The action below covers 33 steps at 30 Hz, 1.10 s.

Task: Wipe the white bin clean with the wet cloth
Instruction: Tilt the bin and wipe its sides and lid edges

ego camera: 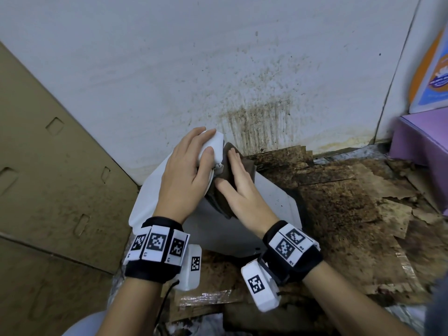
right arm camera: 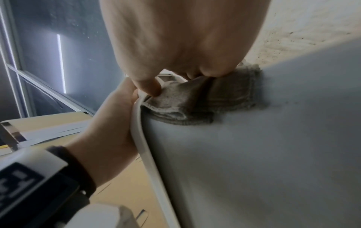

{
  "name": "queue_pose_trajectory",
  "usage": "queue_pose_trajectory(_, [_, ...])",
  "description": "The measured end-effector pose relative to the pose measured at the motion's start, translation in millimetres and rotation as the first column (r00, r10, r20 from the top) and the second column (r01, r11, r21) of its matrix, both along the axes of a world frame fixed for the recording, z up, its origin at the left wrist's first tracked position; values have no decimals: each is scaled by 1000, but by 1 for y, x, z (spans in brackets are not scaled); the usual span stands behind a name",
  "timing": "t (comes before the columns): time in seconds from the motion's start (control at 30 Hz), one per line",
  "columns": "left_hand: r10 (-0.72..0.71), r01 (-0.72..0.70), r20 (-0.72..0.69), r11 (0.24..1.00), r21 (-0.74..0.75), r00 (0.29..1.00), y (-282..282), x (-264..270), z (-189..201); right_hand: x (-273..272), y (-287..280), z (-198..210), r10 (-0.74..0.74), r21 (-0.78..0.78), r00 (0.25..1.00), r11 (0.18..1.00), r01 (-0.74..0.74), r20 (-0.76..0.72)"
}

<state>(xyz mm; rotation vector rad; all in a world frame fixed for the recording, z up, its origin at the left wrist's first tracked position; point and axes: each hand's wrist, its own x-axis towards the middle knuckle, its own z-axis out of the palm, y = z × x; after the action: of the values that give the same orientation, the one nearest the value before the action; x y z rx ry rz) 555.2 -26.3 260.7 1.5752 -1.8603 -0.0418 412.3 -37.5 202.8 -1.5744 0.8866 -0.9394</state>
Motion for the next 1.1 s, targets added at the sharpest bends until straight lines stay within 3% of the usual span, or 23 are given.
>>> queue_pose_trajectory(0.1, [-8,8,-18,1000,-1,1000,2,0,1,2,-1,-5,-26,-36,1000,999,27,4])
queue_pose_trajectory(0.23, [-13,13,-18,1000,-1,1000,4,1,1,-3,-7,-13,-75,58,993,996,70,90])
queue_pose_trajectory(0.4, [-28,28,-30,1000,-13,999,5,0,0,-19,-6,-44,-178,-94,977,981,168,-118])
queue_pose_trajectory(0.47, [-31,31,-23,999,-18,999,4,0,-1,-21,-5,-54,-212,-123,968,973,196,-132])
queue_pose_trajectory(0.57, [-32,31,-22,999,-20,999,2,-1,-1,-17,-5,-56,-274,13,958,961,276,-86])
queue_pose_trajectory(0.63, [-30,30,-11,999,-21,999,1,-2,-1,-13,-8,-55,-302,33,944,950,309,-129])
queue_pose_trajectory(0.77, [-24,24,11,999,-21,1000,1,0,0,-4,-11,-55,-315,-83,923,949,304,-219])
queue_pose_trajectory(1.1, [-25,25,32,1000,-8,999,0,1,1,14,-9,-27,-256,-226,955,949,219,-150])
